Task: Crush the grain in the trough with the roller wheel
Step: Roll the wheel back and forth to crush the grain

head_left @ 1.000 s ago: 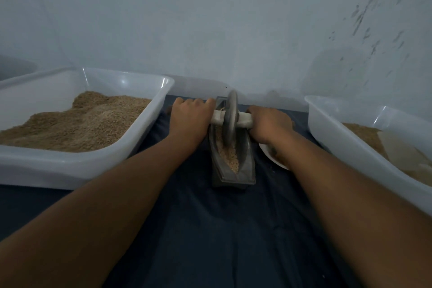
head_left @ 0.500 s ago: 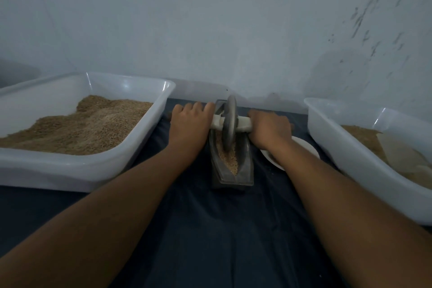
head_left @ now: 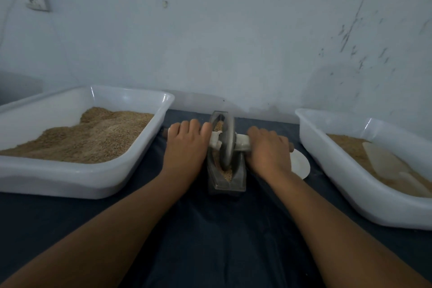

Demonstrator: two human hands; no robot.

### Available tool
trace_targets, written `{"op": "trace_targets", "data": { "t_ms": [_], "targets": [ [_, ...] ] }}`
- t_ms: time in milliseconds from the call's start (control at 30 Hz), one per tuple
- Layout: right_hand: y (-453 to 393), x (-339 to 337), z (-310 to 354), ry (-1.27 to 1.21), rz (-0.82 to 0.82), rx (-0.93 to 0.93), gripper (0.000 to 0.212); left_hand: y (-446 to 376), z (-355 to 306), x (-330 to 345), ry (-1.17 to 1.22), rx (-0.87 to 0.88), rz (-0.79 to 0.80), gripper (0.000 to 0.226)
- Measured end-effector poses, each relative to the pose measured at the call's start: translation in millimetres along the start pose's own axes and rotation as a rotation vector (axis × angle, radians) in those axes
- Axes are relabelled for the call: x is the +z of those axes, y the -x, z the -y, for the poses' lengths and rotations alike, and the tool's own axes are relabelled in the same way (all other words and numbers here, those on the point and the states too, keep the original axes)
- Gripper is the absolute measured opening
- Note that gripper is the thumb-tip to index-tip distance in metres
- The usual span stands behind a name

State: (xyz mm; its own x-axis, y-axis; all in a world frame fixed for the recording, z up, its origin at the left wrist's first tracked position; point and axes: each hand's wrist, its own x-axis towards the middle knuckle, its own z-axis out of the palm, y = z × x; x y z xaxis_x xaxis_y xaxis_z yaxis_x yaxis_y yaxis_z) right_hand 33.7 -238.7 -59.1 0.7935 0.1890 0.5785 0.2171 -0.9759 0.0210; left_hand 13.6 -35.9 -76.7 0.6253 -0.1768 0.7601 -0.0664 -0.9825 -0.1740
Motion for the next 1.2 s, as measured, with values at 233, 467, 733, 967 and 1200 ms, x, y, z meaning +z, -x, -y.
{"op": "trace_targets", "data": {
  "t_ms": [233,467,733,967,1200],
  "targets": [
    [17.2,-7.7,2.7,-0.001,-0.052,-0.010,0.019,8.6,-0.1,-9.1,0.016,0.007,0.002,0.024],
    [18.2,-5.1,0.8,-0.048,-0.047,0.000,0.016,3.7,-1.6,-5.0,0.003,-0.003,0.013,0.020],
    [-9.9,7.9,0.4,0.020,0.002,-0.001,0.014,-11.1,4.5,9.3,0.028,-0.018,0.073,0.021],
    [-27.9,15.8,-4.1,0.047,0.041,-0.020,0.019,-25.0,6.8,18.3,0.030,-0.021,0.103,0.018],
    [-45.2,18.9,-7.8,0.051,0.127,-0.005,0.014,-37.5,9.6,26.3,0.013,-0.025,0.149,0.019]
  ]
}}
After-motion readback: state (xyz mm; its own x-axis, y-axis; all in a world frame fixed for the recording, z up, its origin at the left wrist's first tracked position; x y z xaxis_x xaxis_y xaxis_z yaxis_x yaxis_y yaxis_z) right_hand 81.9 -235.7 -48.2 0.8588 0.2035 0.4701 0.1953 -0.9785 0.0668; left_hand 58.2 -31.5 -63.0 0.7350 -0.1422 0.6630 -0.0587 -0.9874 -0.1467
